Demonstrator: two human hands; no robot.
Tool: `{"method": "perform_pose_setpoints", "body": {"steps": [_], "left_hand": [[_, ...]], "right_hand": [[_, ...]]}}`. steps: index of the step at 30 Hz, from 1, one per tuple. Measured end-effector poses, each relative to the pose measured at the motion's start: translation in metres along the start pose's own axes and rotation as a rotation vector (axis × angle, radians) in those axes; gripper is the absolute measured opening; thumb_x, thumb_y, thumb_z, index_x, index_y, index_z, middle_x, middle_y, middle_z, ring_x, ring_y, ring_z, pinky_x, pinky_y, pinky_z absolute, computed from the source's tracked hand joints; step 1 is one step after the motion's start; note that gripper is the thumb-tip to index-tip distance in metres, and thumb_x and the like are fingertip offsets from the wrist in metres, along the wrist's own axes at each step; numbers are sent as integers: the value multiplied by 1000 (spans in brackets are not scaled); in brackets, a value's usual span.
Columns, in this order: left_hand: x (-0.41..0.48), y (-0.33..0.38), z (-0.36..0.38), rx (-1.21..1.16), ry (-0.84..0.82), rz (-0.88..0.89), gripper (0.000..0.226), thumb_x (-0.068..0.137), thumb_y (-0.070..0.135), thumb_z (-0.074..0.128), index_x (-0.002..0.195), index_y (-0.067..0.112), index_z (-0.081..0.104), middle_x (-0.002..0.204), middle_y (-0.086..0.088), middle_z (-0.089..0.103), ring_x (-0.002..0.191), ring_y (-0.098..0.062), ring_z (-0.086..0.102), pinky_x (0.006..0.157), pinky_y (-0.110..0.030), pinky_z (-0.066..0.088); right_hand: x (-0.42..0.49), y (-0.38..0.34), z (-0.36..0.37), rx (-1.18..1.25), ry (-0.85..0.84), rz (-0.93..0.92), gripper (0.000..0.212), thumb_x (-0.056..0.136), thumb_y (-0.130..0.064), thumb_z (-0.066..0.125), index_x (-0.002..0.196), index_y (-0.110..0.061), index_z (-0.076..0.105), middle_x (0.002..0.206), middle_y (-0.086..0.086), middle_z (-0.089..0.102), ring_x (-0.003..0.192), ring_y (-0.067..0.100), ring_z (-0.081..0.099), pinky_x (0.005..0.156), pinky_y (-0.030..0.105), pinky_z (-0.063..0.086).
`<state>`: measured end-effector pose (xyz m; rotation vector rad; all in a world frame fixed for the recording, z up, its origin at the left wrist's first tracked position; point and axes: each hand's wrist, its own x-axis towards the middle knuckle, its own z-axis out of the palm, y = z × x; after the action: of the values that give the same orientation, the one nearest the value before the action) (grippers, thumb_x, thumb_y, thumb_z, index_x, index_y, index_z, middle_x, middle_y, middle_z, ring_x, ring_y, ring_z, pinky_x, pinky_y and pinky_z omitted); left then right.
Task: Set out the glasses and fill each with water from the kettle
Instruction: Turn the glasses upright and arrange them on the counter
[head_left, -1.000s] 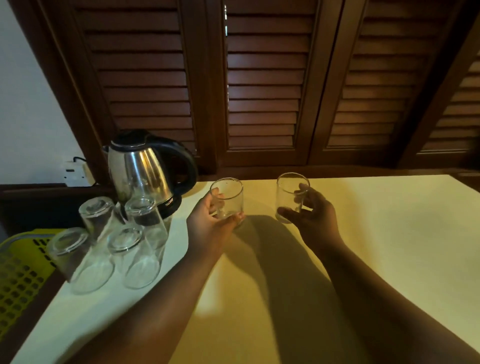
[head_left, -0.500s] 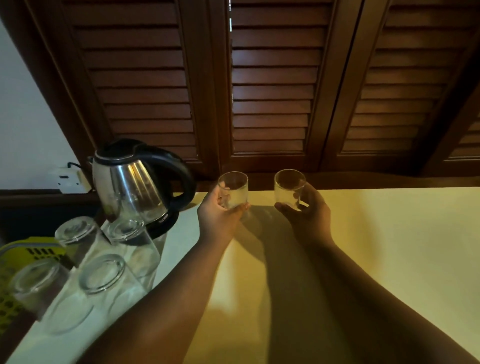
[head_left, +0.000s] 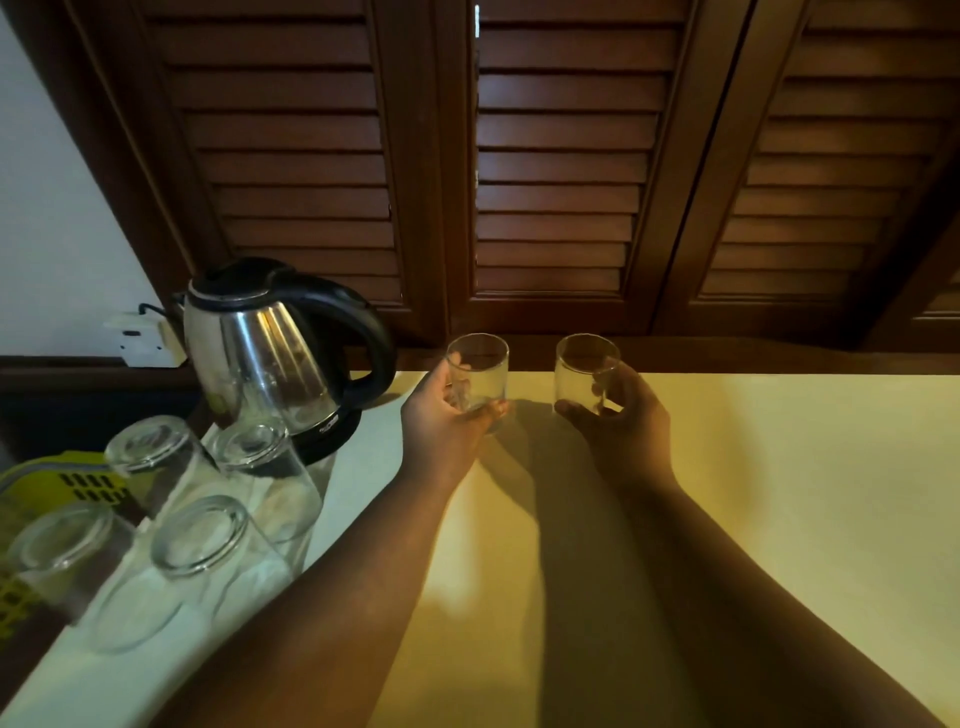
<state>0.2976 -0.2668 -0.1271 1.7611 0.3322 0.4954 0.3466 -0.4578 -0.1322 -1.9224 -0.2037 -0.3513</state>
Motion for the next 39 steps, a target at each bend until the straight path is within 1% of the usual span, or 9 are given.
{"method": "perform_pose_setpoints", "body": {"steps": [3,6,8,12,19,24,31,35,39], "left_hand": [[2,-3,0,14,-34,2,79,80,24,87,149,27,49,143,7,61,132,-13,56,80,-11,51],[3,-4,0,3,-56,-8,79,80,24,87,149,29,49,143,7,61,132,-16,56,98,-34,57],[4,-5,0,-1,-55,-23,80,79,25,87,149,30,49,143,8,61,131,-18,56,101,-43,57],[7,-7,0,-22,-60,-38,79,78,22,88,147,33,50,139,11,62,127,-15,58,101,-47,57],[6,-8,0,34,-69,-34,82,80,28,86,151,32,44,140,11,62,128,-17,57,105,-48,53],[4,-3,1,75,-65,-26,85,81,34,85,154,29,41,146,7,59,135,-20,54,106,-39,50],[-24,9,-12,46,-28,-39,97,76,52,84,156,28,35,153,2,52,137,-22,52,95,-28,45],[-67,13,-34,32,-7,6,98,73,54,85,154,27,37,145,6,56,131,-13,53,103,-31,47],[-115,20,-59,33,-61,39,89,73,46,87,150,30,44,133,16,59,124,-3,54,97,-25,50]], "right_hand": [[0,0,1,-1,-15,28,57,82,-29,88,131,-19,61,130,2,67,115,23,63,81,27,55],[0,0,2,-7,-13,36,59,82,-29,88,134,-19,60,133,3,66,118,23,62,78,22,53],[0,-1,2,-14,-17,44,61,83,-30,87,135,-19,59,135,4,66,120,22,62,74,16,48],[-1,-1,1,2,-15,44,61,83,-28,87,137,-17,58,135,5,65,120,23,61,77,18,48],[-2,-1,1,-26,-14,55,63,82,-29,88,135,-14,59,130,6,66,115,23,61,80,27,52],[-1,2,2,-50,-28,67,56,81,-33,88,128,-16,61,129,4,66,116,24,62,81,29,53],[-11,3,-5,-13,24,106,86,78,-39,89,150,-17,48,149,7,58,131,29,58,96,39,55],[-35,-6,-15,-89,38,86,93,78,-46,87,154,-20,42,154,6,52,131,29,56,101,51,56],[-70,-21,-22,-56,42,47,89,78,-49,85,152,-22,44,153,4,52,126,21,56,88,36,59]]}}
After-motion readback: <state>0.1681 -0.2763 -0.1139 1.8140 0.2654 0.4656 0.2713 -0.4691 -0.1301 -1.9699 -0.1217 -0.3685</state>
